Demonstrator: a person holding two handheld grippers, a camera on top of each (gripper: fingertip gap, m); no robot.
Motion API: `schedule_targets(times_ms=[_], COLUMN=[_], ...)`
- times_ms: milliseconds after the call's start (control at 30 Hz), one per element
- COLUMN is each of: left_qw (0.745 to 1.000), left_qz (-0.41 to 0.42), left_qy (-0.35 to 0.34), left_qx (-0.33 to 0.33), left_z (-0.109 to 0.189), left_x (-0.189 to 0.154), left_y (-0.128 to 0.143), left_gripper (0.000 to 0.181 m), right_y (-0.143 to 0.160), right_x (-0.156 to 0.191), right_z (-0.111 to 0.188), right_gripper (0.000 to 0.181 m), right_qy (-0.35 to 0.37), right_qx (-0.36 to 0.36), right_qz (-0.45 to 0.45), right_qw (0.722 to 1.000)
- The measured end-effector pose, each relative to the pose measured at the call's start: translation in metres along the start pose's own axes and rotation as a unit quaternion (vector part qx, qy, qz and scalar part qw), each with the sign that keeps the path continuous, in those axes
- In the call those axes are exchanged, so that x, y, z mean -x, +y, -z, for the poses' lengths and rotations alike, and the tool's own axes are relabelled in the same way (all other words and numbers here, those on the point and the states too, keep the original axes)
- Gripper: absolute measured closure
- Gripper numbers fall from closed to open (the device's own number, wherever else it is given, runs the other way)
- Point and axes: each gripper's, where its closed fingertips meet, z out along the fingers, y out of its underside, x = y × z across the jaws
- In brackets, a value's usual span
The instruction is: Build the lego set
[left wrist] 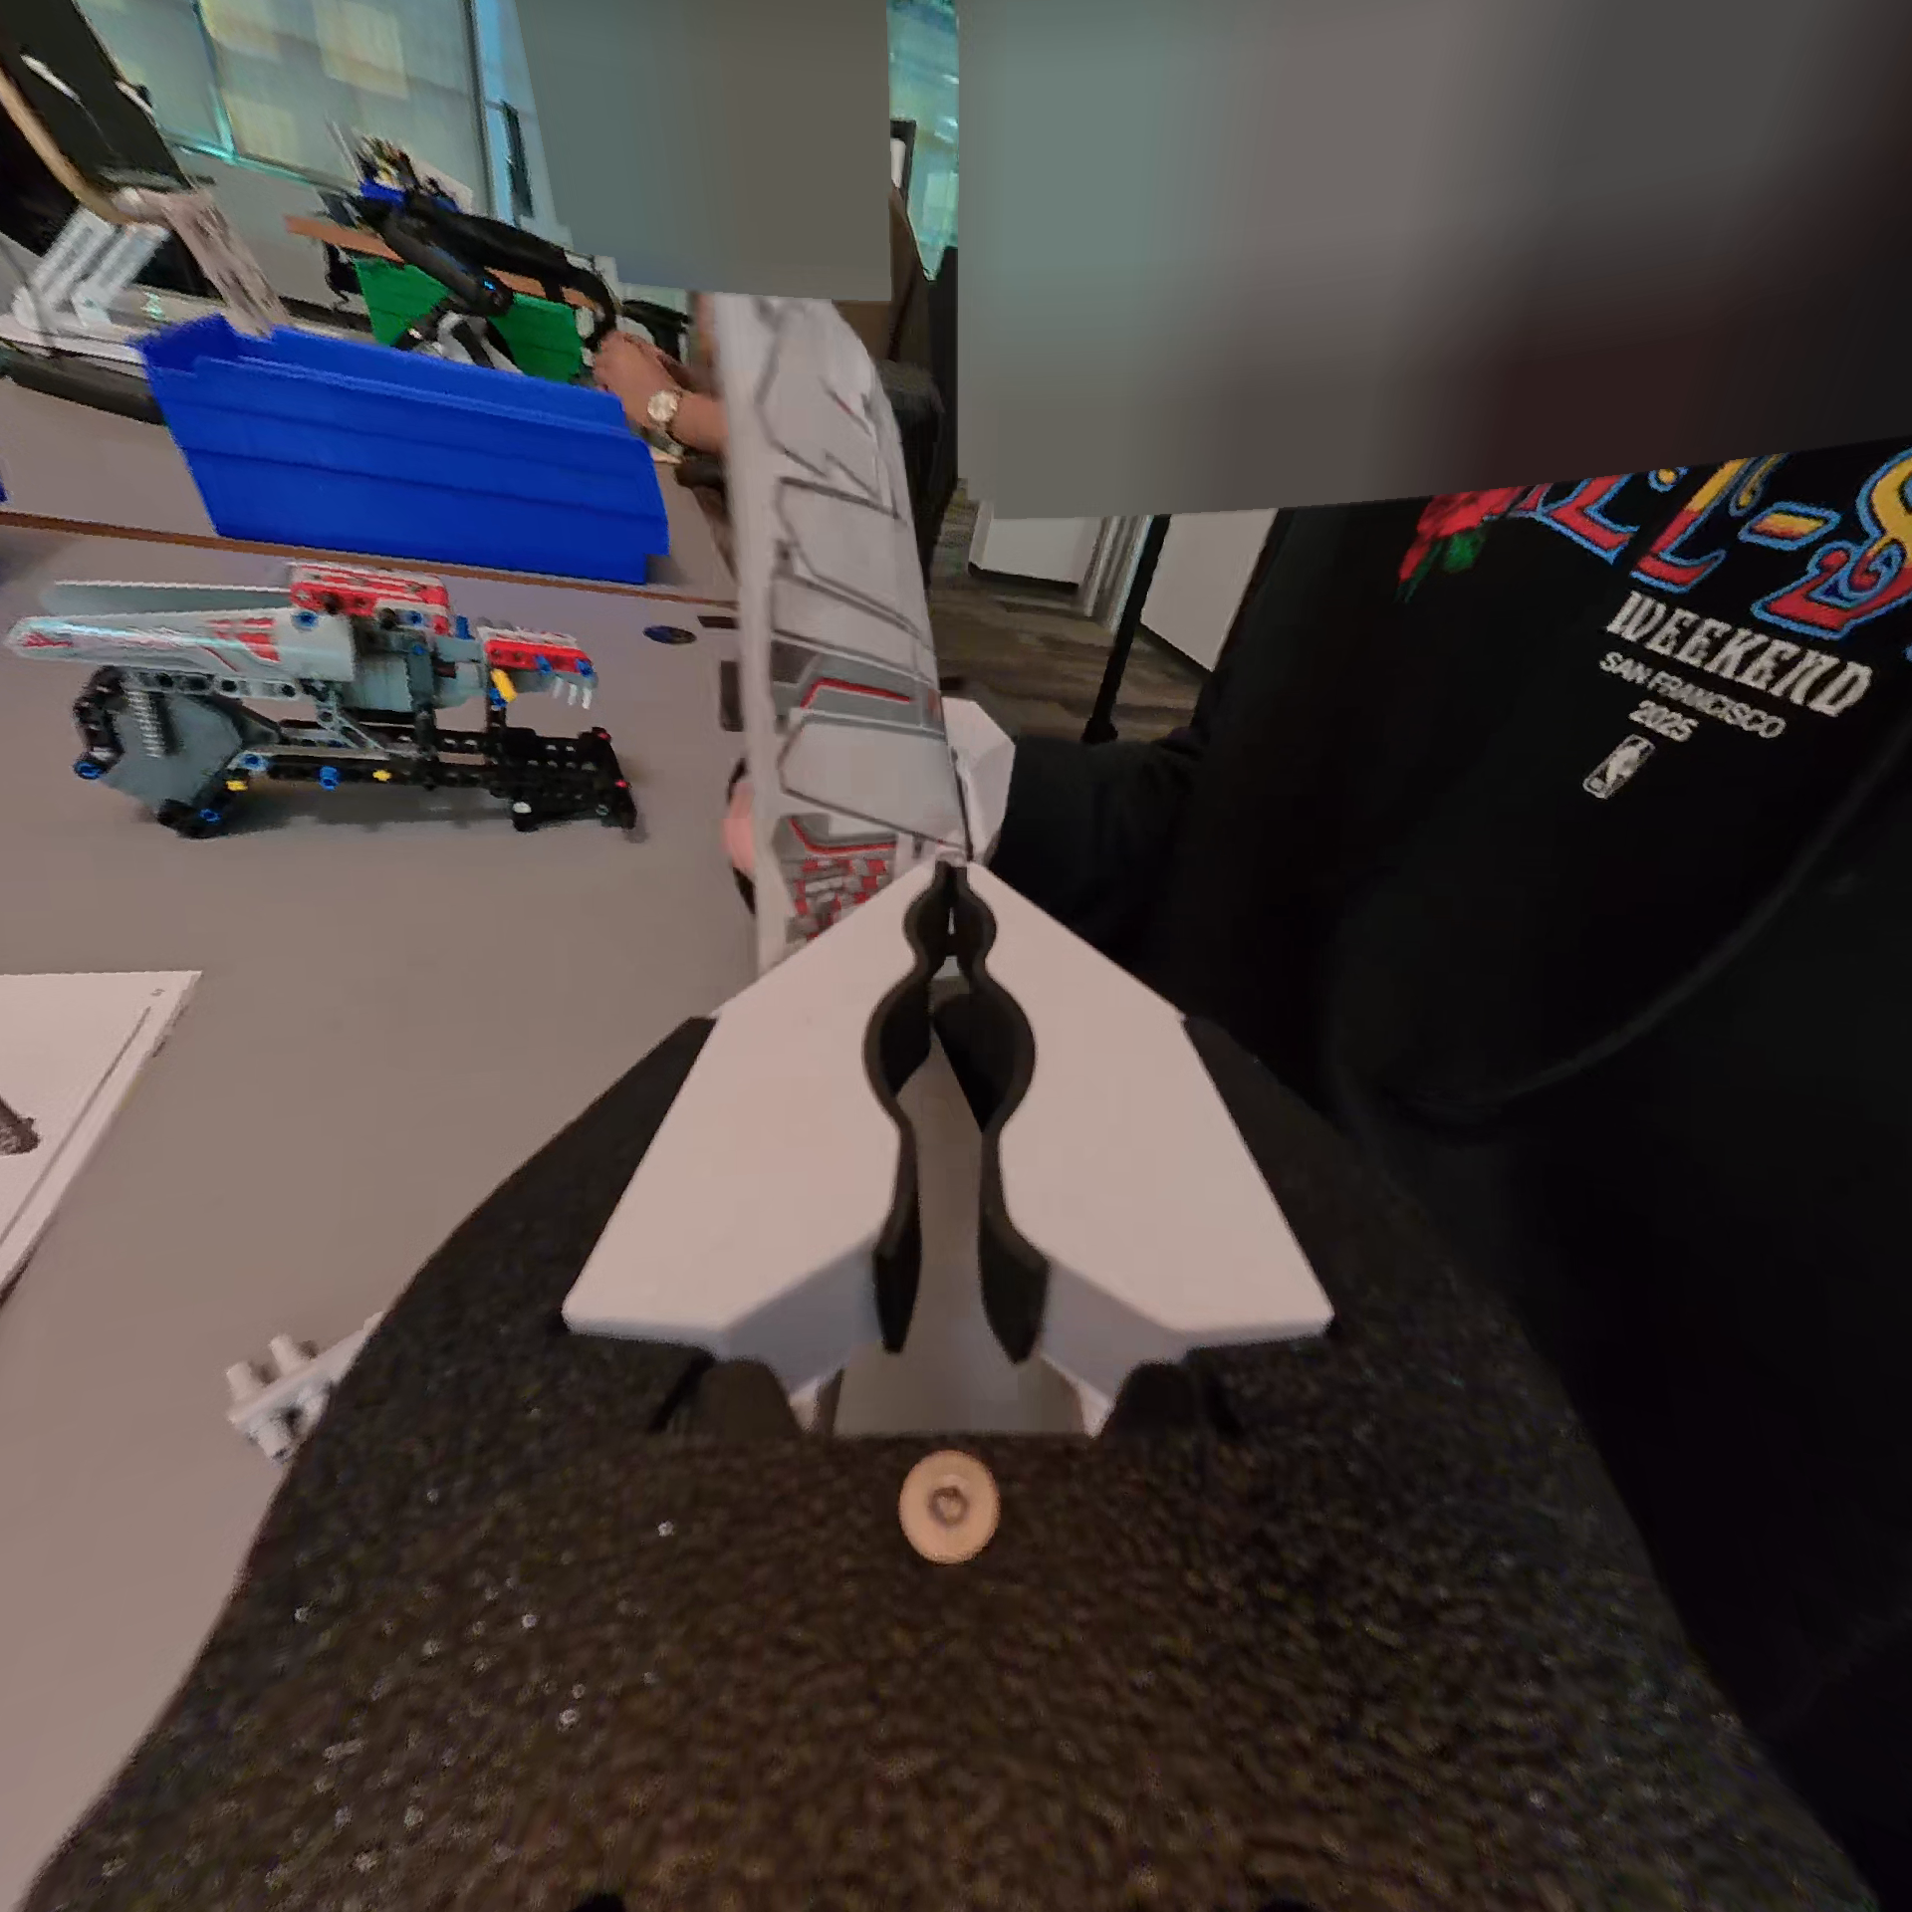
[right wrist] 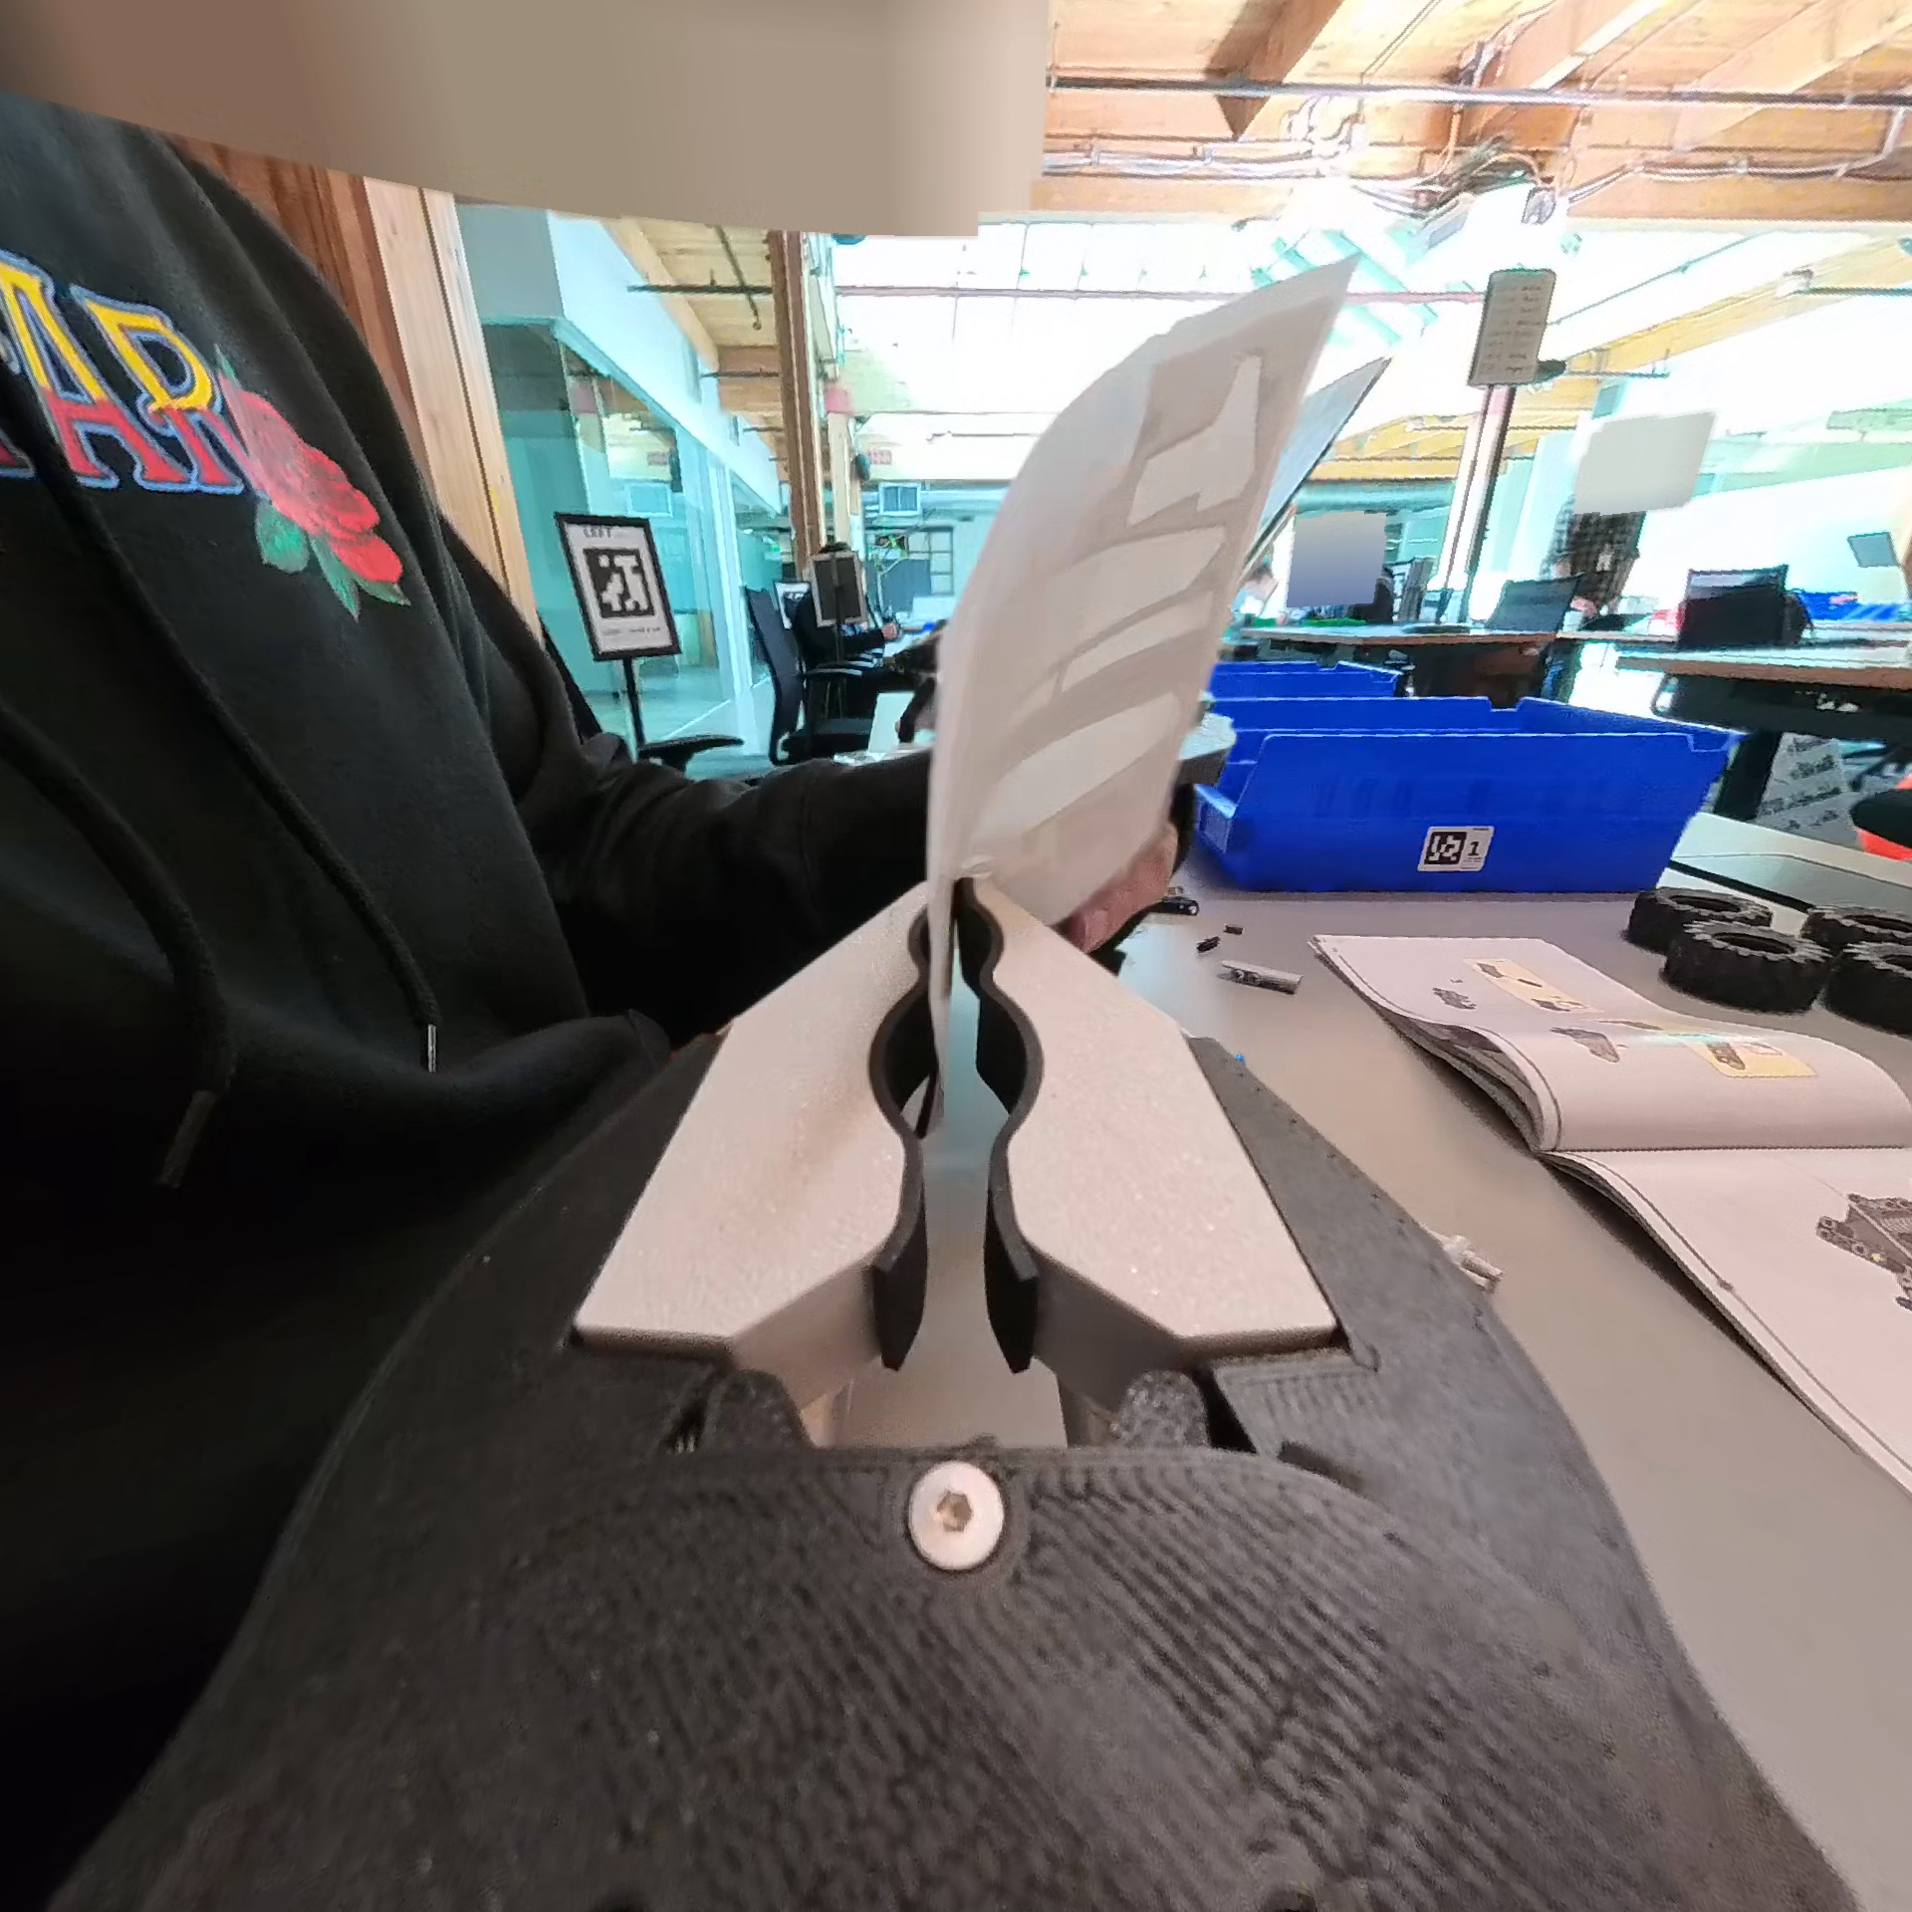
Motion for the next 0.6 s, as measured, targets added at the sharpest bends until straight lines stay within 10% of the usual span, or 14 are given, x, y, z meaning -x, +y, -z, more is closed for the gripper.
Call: schedule_targets(times_ms=[600], left_qw=[0.982], left_qz=[-0.031], left_qy=[-0.131], left_qx=[-0.133], left_z=[0.068], left_x=[0.044], left_y=[-0.043], left_gripper=[0.181], right_y=[-0.009], right_x=[-0.080], right_z=[0.017], right_gripper=[0.181], right_qy=[0.167], right_qx=[-0.084], right_qz=[-0.197], right_qw=[0.963])
